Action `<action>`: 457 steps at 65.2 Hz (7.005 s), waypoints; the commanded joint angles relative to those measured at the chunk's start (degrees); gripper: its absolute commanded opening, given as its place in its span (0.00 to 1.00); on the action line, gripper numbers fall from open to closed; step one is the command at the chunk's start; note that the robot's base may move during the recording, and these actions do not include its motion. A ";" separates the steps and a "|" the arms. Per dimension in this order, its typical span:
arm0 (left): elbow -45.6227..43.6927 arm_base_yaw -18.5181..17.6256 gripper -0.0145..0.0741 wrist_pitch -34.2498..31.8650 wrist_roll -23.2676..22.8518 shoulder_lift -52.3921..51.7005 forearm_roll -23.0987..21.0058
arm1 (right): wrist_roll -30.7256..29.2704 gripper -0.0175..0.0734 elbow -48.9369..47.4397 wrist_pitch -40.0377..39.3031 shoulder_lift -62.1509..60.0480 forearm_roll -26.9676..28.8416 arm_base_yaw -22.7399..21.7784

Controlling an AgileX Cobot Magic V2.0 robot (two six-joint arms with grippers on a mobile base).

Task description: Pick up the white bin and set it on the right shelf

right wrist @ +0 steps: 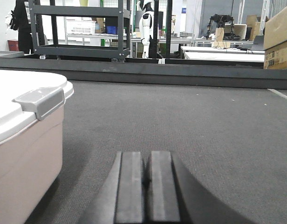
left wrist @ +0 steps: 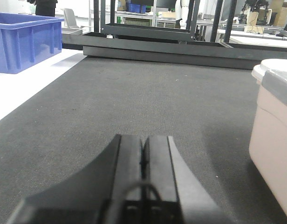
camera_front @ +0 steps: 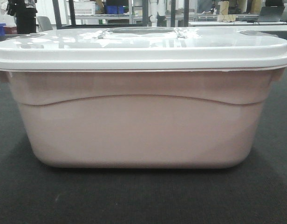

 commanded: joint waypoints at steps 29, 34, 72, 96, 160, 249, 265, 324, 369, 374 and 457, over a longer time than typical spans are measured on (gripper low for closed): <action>-0.09 0.01 0.03 -4.80 -0.18 -0.59 -0.31 | -0.12 0.25 -0.22 -5.15 -0.94 -0.31 -0.05; -0.09 0.01 0.03 -4.80 -0.18 -0.59 -0.31 | -0.12 0.25 -0.22 -5.15 -0.94 -0.31 -0.05; -0.09 0.01 0.03 -4.80 -0.18 -0.59 -0.31 | -0.12 0.25 -0.22 -5.37 -0.94 -0.31 -0.05; -0.87 0.01 0.03 -6.17 -0.18 -0.59 0.24 | -0.12 0.25 -0.79 -4.67 -0.94 -0.31 -0.05; -58.34 0.01 0.03 48.31 0.06 43.21 0.10 | -0.12 0.25 -59.19 47.44 43.89 0.49 -0.05; -67.63 0.01 0.14 49.69 3.22 80.11 -11.52 | -0.07 0.26 -68.00 59.98 74.36 0.54 -0.05; -67.63 0.01 0.66 47.37 3.22 80.11 -12.92 | -0.07 0.81 -68.00 58.19 74.36 0.61 -0.05; -73.65 0.36 0.65 52.35 7.27 80.43 -26.89 | 0.65 0.88 -72.88 57.18 74.85 8.15 -0.17; -72.41 11.47 0.65 70.27 35.18 86.14 -63.85 | -27.93 0.88 -77.96 77.01 84.46 51.25 -17.13; -68.88 11.50 0.65 69.78 37.57 86.14 -65.62 | -29.27 0.88 -75.85 77.46 84.49 52.78 -17.13; -59.56 6.74 0.65 70.85 47.98 90.03 -77.31 | -41.49 0.88 -65.82 77.92 89.68 69.33 -10.23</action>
